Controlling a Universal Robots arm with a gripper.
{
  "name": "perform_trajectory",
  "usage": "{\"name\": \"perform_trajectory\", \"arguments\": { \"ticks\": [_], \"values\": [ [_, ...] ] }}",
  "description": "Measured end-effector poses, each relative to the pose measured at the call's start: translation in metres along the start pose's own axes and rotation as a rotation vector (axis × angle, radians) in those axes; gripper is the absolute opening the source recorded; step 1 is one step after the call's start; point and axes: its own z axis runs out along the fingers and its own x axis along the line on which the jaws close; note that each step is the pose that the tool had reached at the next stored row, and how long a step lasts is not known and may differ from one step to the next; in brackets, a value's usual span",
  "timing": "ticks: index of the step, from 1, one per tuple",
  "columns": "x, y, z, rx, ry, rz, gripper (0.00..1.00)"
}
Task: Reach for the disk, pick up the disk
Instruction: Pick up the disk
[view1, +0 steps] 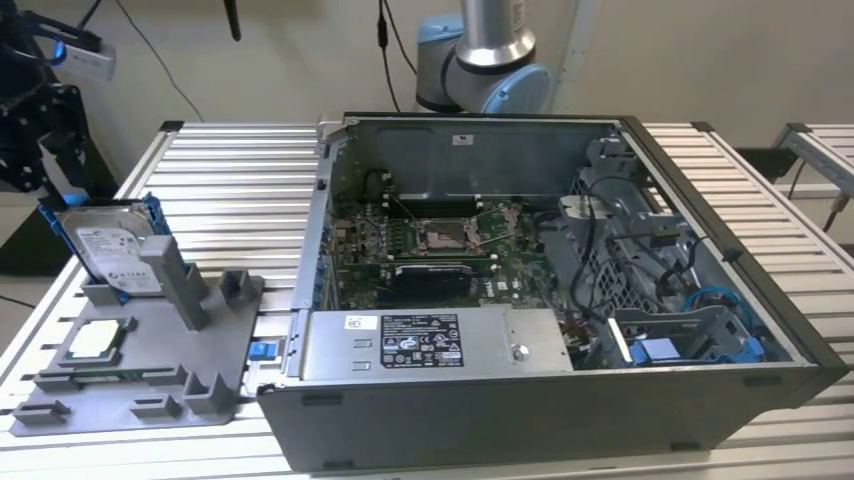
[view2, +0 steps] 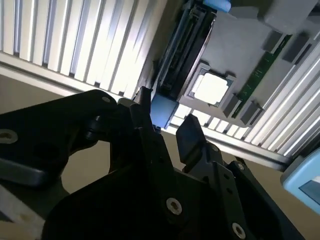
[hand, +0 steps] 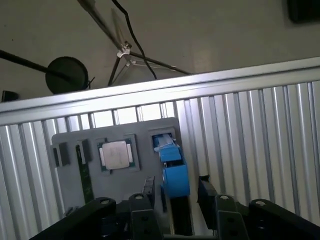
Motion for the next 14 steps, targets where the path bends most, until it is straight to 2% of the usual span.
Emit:
{"name": "perform_trajectory", "arguments": {
  "ticks": [4,14],
  "values": [
    [0.0,0.0,0.0072,-0.0002,0.0002,-0.049,1.0],
    [0.0022,-0.0003,0.0254,-0.0006,0.0005,-0.122,1.0]
  ]
}}
